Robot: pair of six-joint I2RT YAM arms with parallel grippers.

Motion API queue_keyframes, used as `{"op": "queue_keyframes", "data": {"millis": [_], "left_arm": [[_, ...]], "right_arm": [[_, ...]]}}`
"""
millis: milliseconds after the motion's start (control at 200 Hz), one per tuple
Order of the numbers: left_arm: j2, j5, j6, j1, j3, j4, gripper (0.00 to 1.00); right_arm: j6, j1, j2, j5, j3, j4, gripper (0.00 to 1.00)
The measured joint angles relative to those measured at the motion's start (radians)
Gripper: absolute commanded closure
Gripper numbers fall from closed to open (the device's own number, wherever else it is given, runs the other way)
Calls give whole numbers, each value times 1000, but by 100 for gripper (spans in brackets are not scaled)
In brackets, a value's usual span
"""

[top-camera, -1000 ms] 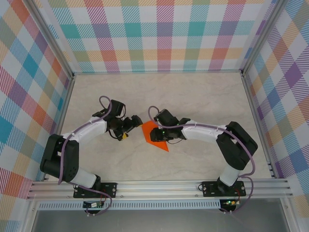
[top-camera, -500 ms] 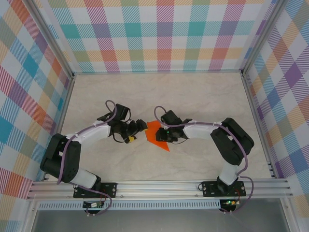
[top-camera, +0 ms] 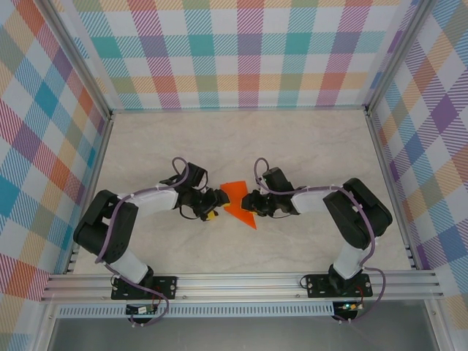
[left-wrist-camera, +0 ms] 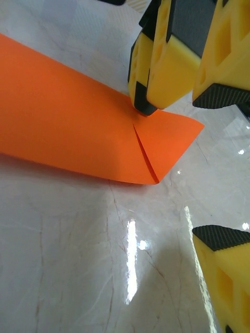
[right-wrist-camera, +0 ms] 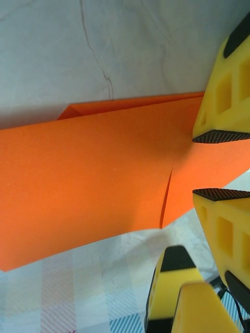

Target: Fold a paper plane with a square sheet of paper (pick it up from the middle)

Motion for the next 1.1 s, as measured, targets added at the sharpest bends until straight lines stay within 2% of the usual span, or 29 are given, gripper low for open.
{"op": "queue_keyframes", "data": {"millis": [245,510,880,1100], "left_arm": [[58,4,-11,-8,20,22,57],[95,11,-13,-9,46,48,66],[133,57,-10,-11,53,100,69],[133,85,-19,-11,53,183,78]], "right_arm": [[32,-17,0,-32,-19,38,68],[37,-23,0,-43,-25,49,68],[52,-35,0,-69,-25,51,64],[51,-35,0,-79,-26,55,60]]}}
